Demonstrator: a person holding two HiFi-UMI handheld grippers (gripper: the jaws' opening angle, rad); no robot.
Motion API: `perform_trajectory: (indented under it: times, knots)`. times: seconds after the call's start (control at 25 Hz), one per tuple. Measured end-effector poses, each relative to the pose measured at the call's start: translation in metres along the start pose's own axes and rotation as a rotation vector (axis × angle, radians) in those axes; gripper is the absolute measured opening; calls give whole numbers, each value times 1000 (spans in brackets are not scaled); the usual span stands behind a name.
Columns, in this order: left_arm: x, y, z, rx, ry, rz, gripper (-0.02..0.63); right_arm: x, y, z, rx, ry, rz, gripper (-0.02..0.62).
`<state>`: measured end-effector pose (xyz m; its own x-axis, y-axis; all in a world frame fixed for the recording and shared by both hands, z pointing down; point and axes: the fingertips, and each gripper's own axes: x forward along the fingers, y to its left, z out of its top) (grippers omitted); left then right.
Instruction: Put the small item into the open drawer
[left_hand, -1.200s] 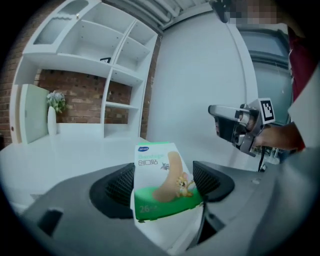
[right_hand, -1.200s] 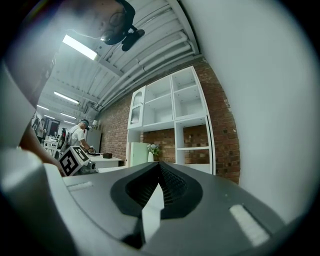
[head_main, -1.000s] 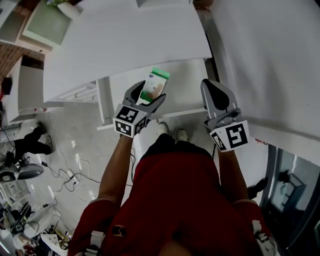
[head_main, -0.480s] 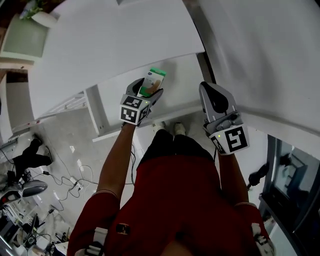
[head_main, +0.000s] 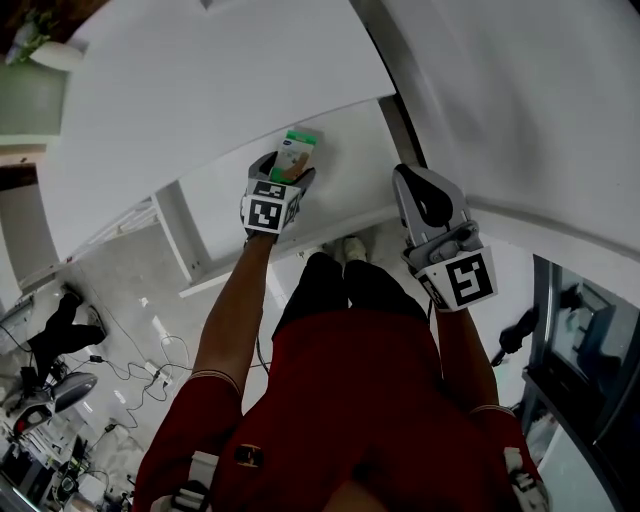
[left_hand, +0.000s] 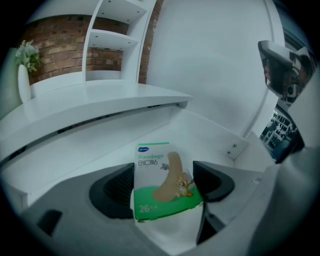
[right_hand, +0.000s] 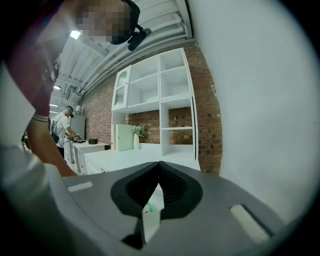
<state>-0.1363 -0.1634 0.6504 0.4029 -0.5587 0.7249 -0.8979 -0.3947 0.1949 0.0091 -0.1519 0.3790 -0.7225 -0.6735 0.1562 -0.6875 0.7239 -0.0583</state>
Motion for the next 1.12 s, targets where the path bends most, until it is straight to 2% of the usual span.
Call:
perform_trajectory:
  times: [0.48, 0.68, 0.92, 1.12]
  knots:
    - [17, 9, -17, -19, 67, 31, 371, -3, -2, 0, -5, 8, -8, 12]
    - [14, 9, -16, -6, 68, 36, 404, -8, -2, -6, 1, 20, 3, 12]
    - [-12, 4, 2, -1, -2, 51, 390, -6, 5, 2, 4, -14, 23, 12]
    - [-56, -10, 33, 12, -134, 61, 331, -10, 14, 5, 12, -28, 59, 12]
